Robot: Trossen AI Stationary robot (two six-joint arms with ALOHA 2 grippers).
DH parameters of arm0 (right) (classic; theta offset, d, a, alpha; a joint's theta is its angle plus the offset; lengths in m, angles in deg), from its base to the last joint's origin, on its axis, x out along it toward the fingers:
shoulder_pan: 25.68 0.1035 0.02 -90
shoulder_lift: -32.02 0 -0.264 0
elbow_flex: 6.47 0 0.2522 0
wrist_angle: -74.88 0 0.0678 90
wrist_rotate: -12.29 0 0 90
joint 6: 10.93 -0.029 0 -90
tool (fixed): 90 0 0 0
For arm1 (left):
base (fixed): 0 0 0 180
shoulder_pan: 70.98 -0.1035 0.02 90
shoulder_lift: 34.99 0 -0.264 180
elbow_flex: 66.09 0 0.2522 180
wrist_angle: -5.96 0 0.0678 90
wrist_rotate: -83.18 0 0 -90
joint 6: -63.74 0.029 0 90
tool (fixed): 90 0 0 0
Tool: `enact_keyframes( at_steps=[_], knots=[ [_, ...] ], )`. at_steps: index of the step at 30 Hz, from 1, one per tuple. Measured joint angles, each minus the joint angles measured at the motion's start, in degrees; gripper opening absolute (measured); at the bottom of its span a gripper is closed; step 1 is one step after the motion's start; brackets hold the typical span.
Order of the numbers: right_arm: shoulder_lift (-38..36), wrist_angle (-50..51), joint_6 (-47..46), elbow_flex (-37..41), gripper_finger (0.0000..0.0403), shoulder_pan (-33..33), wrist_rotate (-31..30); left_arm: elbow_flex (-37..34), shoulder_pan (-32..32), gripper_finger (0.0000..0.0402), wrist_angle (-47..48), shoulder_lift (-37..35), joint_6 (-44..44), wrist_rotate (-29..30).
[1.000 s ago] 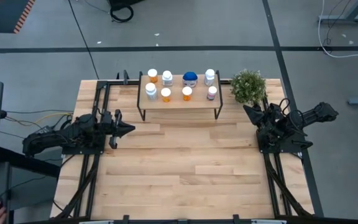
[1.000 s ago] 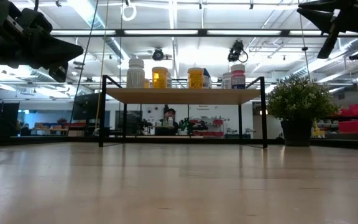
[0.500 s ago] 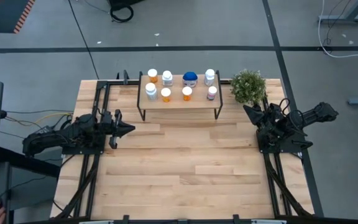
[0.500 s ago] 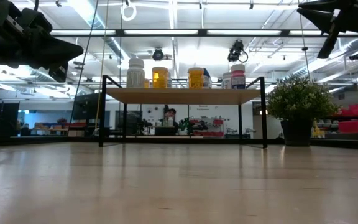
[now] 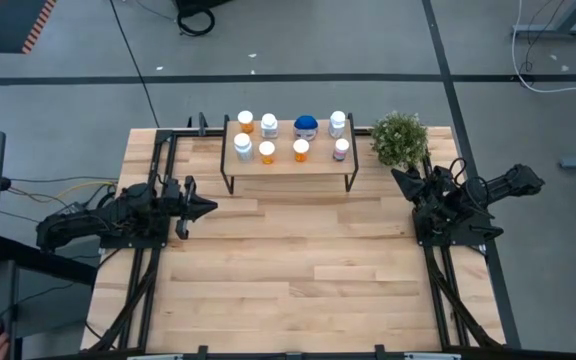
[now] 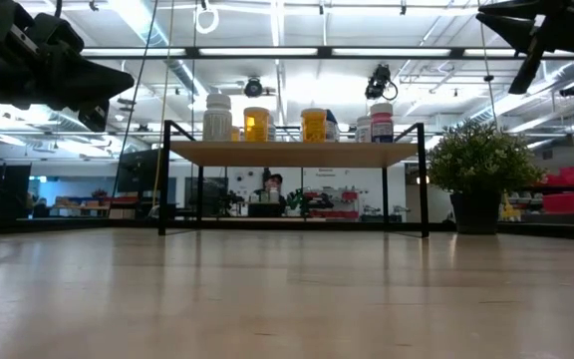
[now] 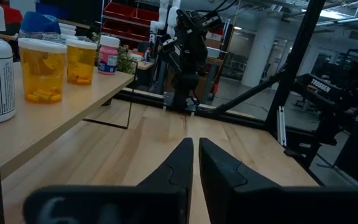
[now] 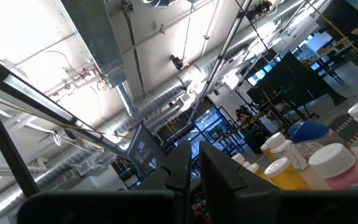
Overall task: Pick and place medicine bottles onto shelf by color
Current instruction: Return to Home Position
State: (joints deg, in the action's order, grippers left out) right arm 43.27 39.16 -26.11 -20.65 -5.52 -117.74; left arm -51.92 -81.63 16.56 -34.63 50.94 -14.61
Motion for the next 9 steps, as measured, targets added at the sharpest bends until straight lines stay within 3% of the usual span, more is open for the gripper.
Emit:
enact_keyframes(
  at_steps=[9],
  knots=[
    [0.0,0.0,0.0,0.0,0.0039,0.0,0.0,0.0,0.0,0.0028,0.0,0.0,0.0,0.0]
  ],
)
